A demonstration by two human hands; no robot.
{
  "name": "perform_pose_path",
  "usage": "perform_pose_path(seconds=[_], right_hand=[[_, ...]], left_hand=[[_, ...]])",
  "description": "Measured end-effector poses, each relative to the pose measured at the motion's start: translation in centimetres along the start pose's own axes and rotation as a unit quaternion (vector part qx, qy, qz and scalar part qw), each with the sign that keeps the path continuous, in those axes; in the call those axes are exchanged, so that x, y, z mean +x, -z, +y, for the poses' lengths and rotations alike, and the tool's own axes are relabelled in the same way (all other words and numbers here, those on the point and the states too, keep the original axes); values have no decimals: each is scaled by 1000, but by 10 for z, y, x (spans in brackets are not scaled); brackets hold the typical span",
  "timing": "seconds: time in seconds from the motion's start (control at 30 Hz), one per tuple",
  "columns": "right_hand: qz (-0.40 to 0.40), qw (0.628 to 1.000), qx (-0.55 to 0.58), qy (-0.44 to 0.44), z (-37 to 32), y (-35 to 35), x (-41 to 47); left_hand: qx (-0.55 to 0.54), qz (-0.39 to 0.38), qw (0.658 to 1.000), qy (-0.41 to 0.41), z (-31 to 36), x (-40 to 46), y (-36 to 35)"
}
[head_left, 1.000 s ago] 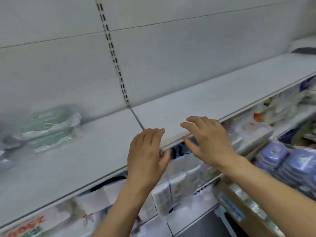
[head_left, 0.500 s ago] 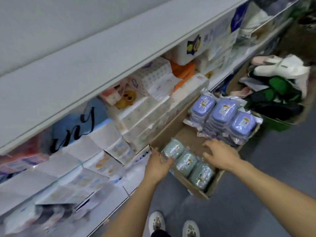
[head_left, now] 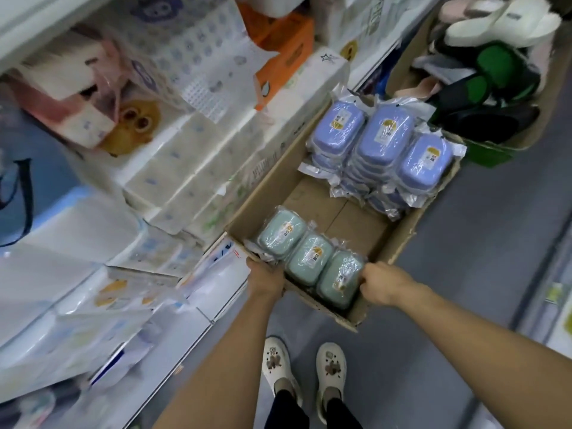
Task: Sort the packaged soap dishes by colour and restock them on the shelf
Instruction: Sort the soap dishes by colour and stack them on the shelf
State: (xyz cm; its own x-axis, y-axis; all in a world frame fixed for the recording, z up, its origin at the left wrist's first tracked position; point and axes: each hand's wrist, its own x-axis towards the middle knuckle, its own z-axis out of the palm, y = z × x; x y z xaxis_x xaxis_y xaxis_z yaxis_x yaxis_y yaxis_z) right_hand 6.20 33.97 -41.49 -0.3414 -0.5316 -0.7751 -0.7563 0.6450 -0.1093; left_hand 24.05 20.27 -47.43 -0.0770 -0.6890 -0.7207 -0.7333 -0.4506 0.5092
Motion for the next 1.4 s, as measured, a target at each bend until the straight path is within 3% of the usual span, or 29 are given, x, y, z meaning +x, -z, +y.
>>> perform_pose_path(seconds=[0.1, 0.27, 0.4, 0.5, 0.57, 0.6, 0.67, 0.7, 0.8, 0.93, 1.07, 1.27, 1.33, 1.4], right_hand=[[-34, 999, 29, 18, -10, 0, -4], [-94, 991, 77, 55, -30, -12, -10], [-87, 993, 53, 53, -42, -12, -7], [25, 999, 40, 19, -51, -5, 0], [59, 996, 67, 12, -54, -4, 13], [54, 995, 78, 10, -55, -5, 20], [31, 995, 91, 3, -55, -11, 36], [13, 995, 98, 0, -56, -15, 43], [-61, 991, 114, -17, -54, -31, 64], [-114, 990, 85, -9, -52, -49, 77], [-109, 989, 90, -32, -50, -51, 77], [-117, 977, 175, -16, -45, -43, 67], [-100, 976, 195, -3, -45, -33, 57], [-72, 974, 216, 17, -45, -17, 45]], left_hand=[[-48, 5, 999, 4, -12, -3, 11], [-39, 25, 999, 20, -52, -1, 34], [-68, 10, 998, -8, -58, -7, 43], [-5, 120, 987, -102, -48, -25, 49], [74, 218, 953, -199, -36, -34, 53], [109, 227, 934, -253, -28, -34, 54], [171, 172, 915, -322, -15, -18, 50], [206, 129, 917, -317, -6, -7, 47], [279, 34, 939, -199, 17, 33, 37], [344, -30, 932, -112, 21, 67, 27], [426, 2, 897, -118, 16, 82, 28], [415, 16, 894, -168, 15, 70, 32], [373, 34, 908, -188, 19, 57, 40], [254, 35, 946, -201, 23, 39, 51]])
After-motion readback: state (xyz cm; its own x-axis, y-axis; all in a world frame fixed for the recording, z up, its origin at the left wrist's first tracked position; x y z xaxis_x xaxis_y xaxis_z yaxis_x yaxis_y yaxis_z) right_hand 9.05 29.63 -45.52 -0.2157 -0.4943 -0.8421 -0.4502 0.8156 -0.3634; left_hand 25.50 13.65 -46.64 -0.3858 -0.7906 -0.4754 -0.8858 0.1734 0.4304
